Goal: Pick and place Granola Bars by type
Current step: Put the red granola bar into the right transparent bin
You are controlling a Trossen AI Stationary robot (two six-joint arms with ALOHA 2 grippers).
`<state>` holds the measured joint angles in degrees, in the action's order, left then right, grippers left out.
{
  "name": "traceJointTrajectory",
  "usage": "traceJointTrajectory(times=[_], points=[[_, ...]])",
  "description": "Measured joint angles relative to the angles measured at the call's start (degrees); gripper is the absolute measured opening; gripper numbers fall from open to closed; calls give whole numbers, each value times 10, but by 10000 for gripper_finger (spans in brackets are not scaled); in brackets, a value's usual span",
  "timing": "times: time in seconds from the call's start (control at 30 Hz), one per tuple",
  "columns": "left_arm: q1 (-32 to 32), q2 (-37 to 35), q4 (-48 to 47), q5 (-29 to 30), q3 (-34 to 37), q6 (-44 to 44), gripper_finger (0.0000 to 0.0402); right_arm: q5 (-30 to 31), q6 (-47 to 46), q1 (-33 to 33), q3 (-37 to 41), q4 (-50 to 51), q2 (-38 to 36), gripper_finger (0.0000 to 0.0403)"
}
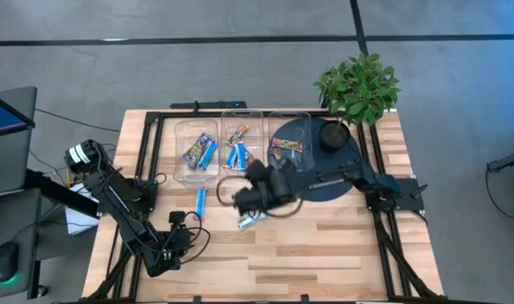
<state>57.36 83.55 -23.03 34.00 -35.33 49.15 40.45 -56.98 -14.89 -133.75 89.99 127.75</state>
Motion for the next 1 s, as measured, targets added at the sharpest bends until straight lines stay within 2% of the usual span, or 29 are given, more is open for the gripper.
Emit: traceJointTrajectory(times=[0.27,0.67,1.0], points=[[0,0,2,1,0,1,159,-62,39,95,4,0,23,56],[0,0,11,1,0,1,159,-59,7,196,126,1,5,48],[0,0,16,8,0,1,159,-63,29,242,175,0,2,48]])
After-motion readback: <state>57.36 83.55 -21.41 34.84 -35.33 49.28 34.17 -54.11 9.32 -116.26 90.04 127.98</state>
